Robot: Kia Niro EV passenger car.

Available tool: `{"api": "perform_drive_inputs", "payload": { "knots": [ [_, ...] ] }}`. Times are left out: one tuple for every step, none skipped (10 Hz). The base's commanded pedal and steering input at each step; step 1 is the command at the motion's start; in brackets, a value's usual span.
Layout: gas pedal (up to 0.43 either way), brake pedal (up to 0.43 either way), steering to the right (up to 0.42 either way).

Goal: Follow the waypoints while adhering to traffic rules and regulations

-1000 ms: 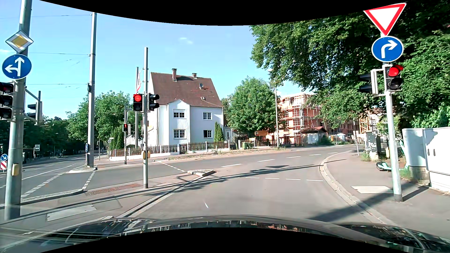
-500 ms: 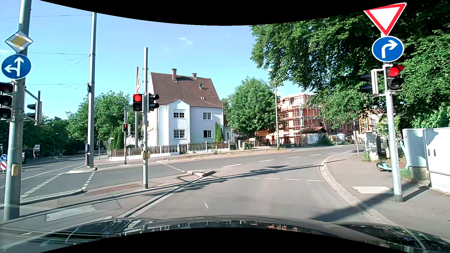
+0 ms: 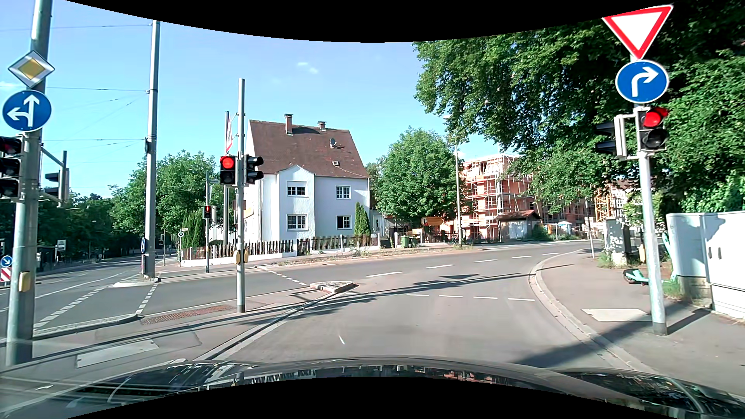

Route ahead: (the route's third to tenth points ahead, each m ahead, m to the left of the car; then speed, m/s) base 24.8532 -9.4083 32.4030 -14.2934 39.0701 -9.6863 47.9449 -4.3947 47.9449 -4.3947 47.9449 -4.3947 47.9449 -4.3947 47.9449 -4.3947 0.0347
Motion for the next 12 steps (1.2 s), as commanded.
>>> {"api": "perform_drive_inputs", "payload": {
  "knots": [
    [0.0, 0.195, 0.065],
    [0.0, 0.195, 0.065],
    [0.0, 0.201, 0.065],
    [0.0, 0.201, 0.065],
    [0.0, 0.201, 0.065],
    [0.0, 0.201, 0.065],
    [0.0, 0.201, 0.065],
    [0.0, 0.201, 0.065],
    [0.0, 0.201, 0.065],
    [0.0, 0.201, 0.065],
    [0.0, 0.201, 0.065],
    [0.0, 0.201, 0.065]
  ]
}}
